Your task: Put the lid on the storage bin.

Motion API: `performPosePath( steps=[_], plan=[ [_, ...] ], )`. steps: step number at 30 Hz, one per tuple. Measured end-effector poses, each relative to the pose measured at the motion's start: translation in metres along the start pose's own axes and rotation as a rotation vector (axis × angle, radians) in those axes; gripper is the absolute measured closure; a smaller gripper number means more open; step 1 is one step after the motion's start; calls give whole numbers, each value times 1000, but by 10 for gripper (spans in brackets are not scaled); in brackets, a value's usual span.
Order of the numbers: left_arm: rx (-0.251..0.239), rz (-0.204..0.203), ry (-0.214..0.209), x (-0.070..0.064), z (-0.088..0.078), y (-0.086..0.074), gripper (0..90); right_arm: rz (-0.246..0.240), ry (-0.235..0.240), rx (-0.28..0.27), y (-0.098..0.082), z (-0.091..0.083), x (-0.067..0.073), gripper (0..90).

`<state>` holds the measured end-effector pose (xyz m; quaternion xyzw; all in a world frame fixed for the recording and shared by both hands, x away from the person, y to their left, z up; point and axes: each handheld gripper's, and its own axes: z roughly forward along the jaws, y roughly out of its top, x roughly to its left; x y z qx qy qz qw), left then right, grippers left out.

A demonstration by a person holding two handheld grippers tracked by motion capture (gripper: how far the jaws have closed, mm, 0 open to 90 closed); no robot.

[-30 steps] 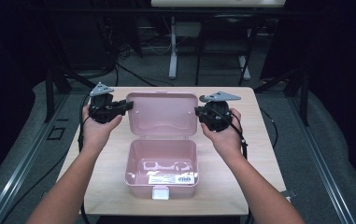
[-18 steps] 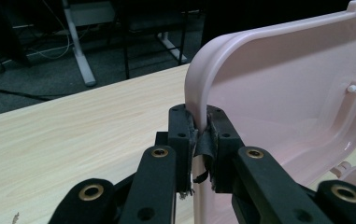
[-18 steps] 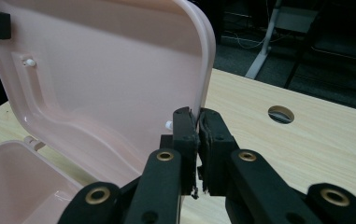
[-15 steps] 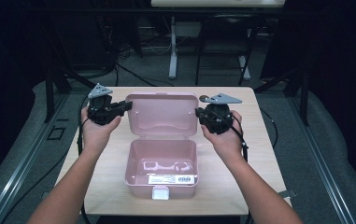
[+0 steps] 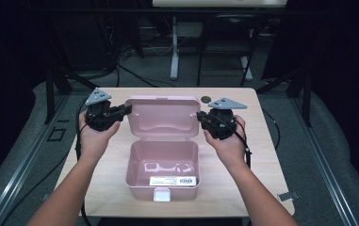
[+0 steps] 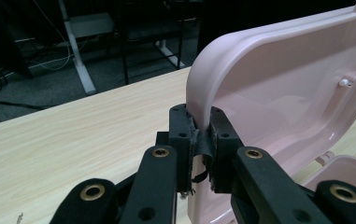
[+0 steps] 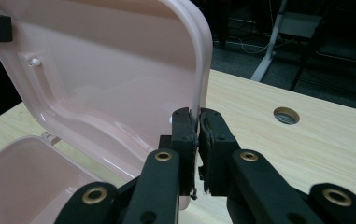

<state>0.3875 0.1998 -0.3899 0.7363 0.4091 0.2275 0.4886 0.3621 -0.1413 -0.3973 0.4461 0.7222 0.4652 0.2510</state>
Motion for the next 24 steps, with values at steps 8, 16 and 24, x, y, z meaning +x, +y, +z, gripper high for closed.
performPosePath(
  steps=[8, 16, 24],
  plan=[
    [-8, 11, -5, -2, -5, -2, 826, 31, 16, -34, -7, -4, 2, 820],
    [-5, 26, -9, -8, -12, -4, 824, 24, 17, -61, -15, -13, 8, 793],
    [-2, 50, 3, -14, -19, -7, 824, 6, 10, -87, -22, -20, 13, 807]
  ],
)
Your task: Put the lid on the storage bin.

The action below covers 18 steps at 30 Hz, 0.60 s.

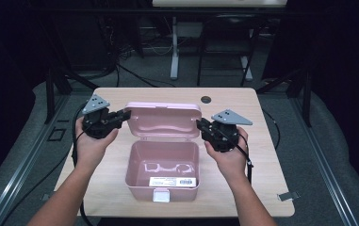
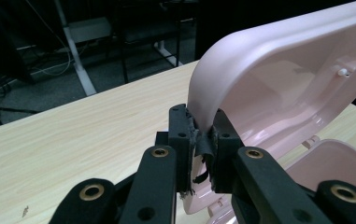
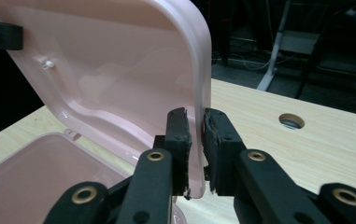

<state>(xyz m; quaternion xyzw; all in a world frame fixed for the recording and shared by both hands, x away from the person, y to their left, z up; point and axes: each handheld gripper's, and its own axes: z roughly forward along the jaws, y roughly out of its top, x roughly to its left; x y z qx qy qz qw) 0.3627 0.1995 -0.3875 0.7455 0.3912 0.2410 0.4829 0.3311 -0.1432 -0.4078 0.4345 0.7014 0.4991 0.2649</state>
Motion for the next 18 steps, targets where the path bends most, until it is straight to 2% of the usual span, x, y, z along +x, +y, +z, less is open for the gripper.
performPosePath(
  steps=[3, 10, 18],
  plan=[
    [-9, -6, 0, 0, -2, -2, 823, 0, 0, -5, 0, 0, -1, 843],
    [-16, -18, -4, 0, -4, -4, 818, -2, 10, -24, -1, 1, -1, 847],
    [-11, -46, -58, 1, -11, -6, 786, 26, 58, -14, -3, -3, -5, 816]
  ],
)
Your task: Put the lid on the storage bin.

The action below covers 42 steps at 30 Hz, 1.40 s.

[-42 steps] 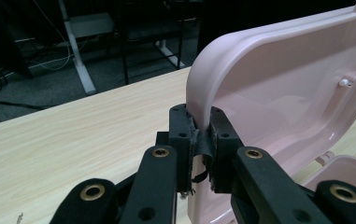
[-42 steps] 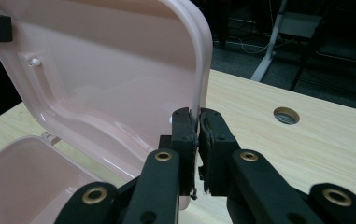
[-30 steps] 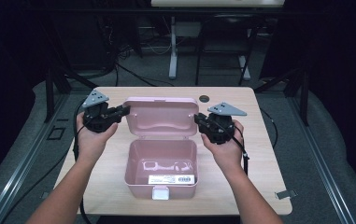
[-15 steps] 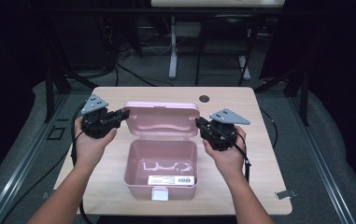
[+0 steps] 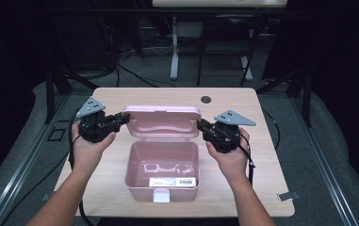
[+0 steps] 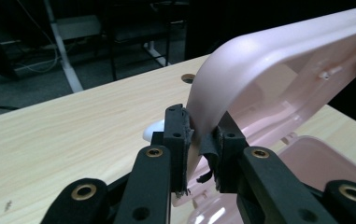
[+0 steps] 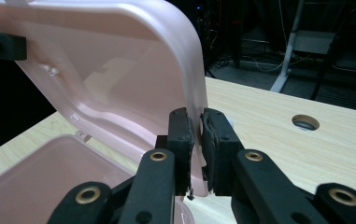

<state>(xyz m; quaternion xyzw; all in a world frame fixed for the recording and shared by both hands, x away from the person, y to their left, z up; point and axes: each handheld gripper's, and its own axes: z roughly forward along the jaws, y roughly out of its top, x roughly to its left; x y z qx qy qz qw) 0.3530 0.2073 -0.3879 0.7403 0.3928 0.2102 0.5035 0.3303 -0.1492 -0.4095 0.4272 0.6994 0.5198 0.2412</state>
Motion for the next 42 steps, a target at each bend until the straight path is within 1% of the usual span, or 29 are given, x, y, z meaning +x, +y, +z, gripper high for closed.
performPosePath(
  steps=[2, 7, 10, 12, 17, 20, 23, 26, 28, 29, 31, 33, 37, 40, 42],
  plan=[
    [6, -1, -8, 0, -2, 0, 779, 3, 5, 1, 0, -1, 0, 815],
    [0, 10, -10, -1, -5, 3, 773, -5, 7, -3, -1, -3, 3, 815],
    [-2, 15, -3, -3, -7, 5, 768, -6, 6, -1, -2, -4, 3, 814],
    [0, 16, -6, -4, -8, 5, 763, -8, 6, -2, -3, -4, 3, 815],
    [1, 25, -8, -8, -12, 2, 755, 23, 43, 1, -4, -6, -2, 799],
    [-1, 29, -6, -9, -13, 0, 754, 5, 41, -1, -5, -10, -1, 786],
    [-1, 34, -8, -10, -13, 0, 753, -16, 42, 11, -4, -16, -2, 775],
    [1, 31, -10, -9, -15, 0, 756, -12, 47, 41, -3, -21, -4, 768],
    [-5, 18, -21, -8, -16, -1, 759, -7, 47, 54, -2, -23, -5, 763],
    [-6, 17, -22, -8, -17, -2, 759, -6, 52, 65, -2, -24, -5, 759],
    [-15, 13, -23, -9, -18, -3, 765, -12, 46, 62, -1, -26, -5, 756],
    [-9, 17, -24, -10, -19, -4, 766, -11, 46, 60, -1, -28, -5, 754],
    [-8, 26, -25, -12, -22, -6, 765, 2, 40, 45, 1, -31, -8, 748],
    [-10, 19, -38, -11, -25, -9, 762, 7, 34, 42, 0, -29, -9, 732],
    [-21, 21, -43, -12, -26, -11, 759, 13, 37, 40, -1, -27, -10, 726]
  ],
)
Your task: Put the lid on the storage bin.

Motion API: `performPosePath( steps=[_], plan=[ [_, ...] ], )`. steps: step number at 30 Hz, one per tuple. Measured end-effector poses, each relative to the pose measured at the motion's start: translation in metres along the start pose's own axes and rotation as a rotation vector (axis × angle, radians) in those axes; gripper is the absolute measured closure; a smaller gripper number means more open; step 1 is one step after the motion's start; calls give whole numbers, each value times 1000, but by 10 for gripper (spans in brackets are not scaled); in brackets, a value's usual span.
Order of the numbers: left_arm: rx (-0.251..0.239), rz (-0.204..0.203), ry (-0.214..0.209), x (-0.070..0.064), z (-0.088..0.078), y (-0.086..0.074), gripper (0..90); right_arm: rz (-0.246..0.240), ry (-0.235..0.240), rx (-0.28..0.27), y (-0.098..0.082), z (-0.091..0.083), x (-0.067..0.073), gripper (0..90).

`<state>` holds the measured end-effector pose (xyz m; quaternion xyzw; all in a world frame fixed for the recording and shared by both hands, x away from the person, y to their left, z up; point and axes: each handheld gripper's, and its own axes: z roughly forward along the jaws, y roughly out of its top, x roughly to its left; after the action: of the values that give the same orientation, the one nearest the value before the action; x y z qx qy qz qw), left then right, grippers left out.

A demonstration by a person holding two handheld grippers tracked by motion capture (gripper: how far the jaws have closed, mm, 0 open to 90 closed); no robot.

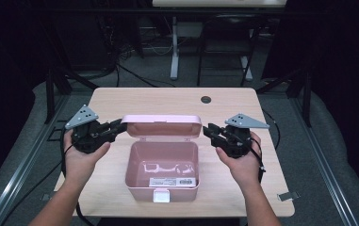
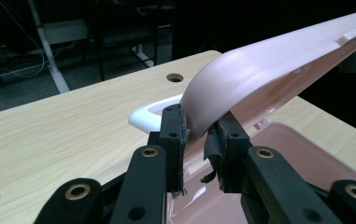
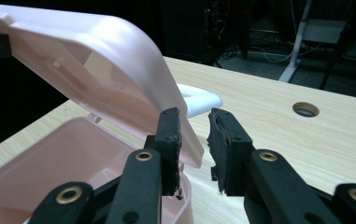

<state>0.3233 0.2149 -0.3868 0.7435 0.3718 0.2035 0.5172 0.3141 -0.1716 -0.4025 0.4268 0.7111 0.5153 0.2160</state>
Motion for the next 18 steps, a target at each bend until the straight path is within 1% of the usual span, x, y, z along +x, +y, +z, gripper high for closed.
performPosePath(
  steps=[4, 8, 11, 12, 13, 14, 17, 18],
  plan=[
    [2, 6, 3, -3, -2, -2, 759, 23, 2, -15, 0, 4, 0, 718],
    [3, 2, -3, -4, -5, -5, 757, 27, 6, -21, 1, 5, 1, 711],
    [5, 2, -5, -5, -7, -7, 755, 34, 19, -17, 1, 4, 0, 705],
    [14, 3, -7, -6, -8, -7, 754, 32, 19, -16, 1, 4, 0, 704],
    [2, 0, -7, -7, -8, -8, 751, 32, 20, -15, 1, 4, 0, 701],
    [9, 3, -9, -7, -9, -8, 748, 32, 21, -16, 1, 4, 0, 697],
    [0, 3, -9, -10, -11, -11, 739, 31, 27, -16, 1, 2, 0, 690],
    [11, 7, -12, -11, -12, -12, 739, 31, 29, -16, 1, 1, 0, 689]
  ],
)
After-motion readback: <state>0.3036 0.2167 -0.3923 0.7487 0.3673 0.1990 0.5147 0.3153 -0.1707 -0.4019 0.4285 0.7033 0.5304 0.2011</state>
